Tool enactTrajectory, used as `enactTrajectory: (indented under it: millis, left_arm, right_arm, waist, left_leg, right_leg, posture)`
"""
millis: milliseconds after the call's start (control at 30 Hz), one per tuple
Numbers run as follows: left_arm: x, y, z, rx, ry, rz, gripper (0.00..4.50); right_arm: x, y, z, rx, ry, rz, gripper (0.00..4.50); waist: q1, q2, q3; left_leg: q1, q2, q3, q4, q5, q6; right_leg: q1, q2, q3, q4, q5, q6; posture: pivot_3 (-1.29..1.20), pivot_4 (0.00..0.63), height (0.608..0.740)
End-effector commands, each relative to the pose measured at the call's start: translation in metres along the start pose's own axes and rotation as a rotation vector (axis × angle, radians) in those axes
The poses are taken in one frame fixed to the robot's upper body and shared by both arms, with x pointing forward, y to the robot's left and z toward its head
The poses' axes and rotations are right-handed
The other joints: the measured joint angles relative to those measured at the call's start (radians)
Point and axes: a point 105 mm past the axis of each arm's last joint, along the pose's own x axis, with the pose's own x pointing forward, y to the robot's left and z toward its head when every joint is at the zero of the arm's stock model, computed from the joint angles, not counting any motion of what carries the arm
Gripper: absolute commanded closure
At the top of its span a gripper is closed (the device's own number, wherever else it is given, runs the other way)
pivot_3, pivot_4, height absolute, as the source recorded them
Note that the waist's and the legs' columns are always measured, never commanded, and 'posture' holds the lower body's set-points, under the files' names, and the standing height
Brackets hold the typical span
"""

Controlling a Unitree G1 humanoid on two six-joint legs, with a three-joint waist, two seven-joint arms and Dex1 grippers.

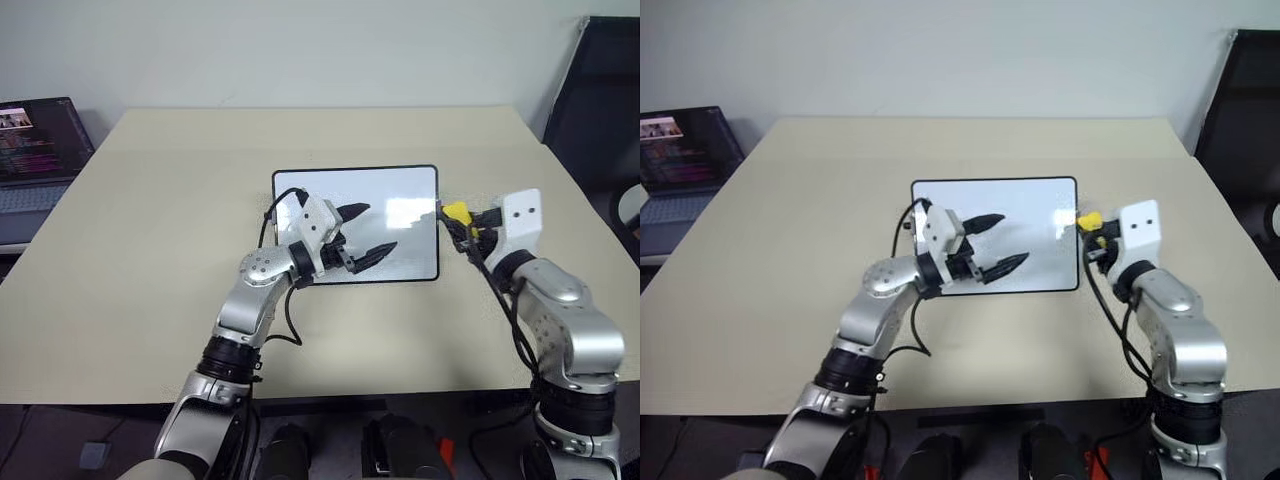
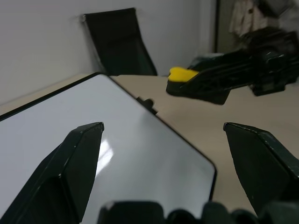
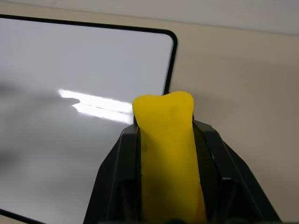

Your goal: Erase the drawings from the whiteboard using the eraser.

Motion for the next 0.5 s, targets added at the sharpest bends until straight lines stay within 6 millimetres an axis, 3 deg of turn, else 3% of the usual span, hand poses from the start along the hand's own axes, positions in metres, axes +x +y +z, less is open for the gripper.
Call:
enactTrajectory:
  millis: [33,267,500]
  left_arm:
    - [0.010,-0.020,0.009,-0.031,-0.042,-0.156,0.00]
    - [0.006,-0.036,-0.002,-0.135,-0.003,-0.331,0.00]
    - [0.002,-0.039,-0.028,-0.114,0.077,-0.374,0.00]
  right_arm:
    - [-0.016,-0.029,0.000,0.023,0.024,-0.107,3.33]
    - [-0.029,-0.057,-0.040,0.071,0.190,-0.156,3.33]
    - [-0.024,-0.055,-0.067,0.147,0.240,-0.144,3.33]
  waist:
    - [0.000,0.000,0.000]
    - [-0.002,0.000,0.000]
    - [-0.004,0.000,0.001]
  left_leg:
    - [0.000,0.000,0.000,0.000,0.000,0.000]
    - [0.000,0.000,0.001,0.000,0.000,0.000]
    - [0.000,0.000,0.001,0.000,0.000,0.000]
  right_leg:
    - [0.000,0.000,0.000,0.000,0.000,0.000]
    - [0.000,0.000,0.001,-0.001,0.000,0.000]
    - [0.000,0.001,0.001,-0.001,0.000,0.000]
  posture:
    - [0.00,0.150,0.740]
    - [0.00,0.150,0.740]
    - [0.00,0.150,0.740]
